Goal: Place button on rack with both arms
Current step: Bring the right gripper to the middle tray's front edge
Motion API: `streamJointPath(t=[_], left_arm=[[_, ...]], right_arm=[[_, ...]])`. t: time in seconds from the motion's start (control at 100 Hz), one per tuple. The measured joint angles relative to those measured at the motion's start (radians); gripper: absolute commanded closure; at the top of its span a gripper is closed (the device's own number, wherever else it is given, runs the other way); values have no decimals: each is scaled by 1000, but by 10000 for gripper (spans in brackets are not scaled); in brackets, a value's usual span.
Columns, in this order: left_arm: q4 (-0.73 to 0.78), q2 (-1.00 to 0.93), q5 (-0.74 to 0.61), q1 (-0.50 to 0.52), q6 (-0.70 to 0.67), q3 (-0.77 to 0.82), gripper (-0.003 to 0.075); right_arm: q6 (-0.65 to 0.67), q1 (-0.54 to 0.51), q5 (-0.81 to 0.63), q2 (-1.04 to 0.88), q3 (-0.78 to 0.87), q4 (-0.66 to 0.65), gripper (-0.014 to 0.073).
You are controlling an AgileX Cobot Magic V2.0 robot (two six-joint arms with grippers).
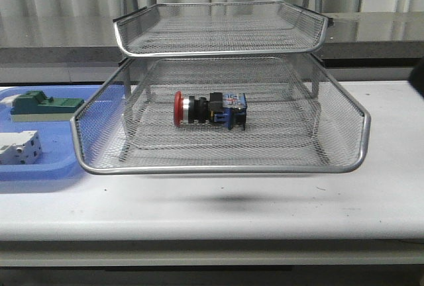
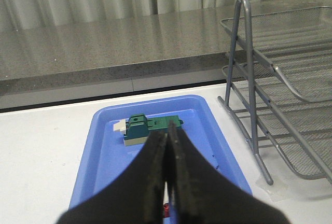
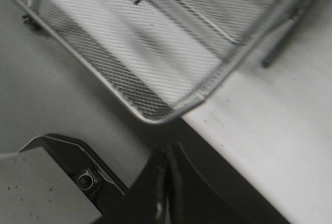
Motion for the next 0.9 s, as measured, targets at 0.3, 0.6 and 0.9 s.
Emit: streamJointPath(t=[0.3,0.6,0.9], left_arm=[[0,0,0,0,0,0,740],[0,0,0,0,0,0,740],[0,0,0,0,0,0,740]], right_arm=[[-142,223,-87,195,0,35,663],[-227,389,-202,348,0,43,663],[-235,424,-295,445,-36,44,663]])
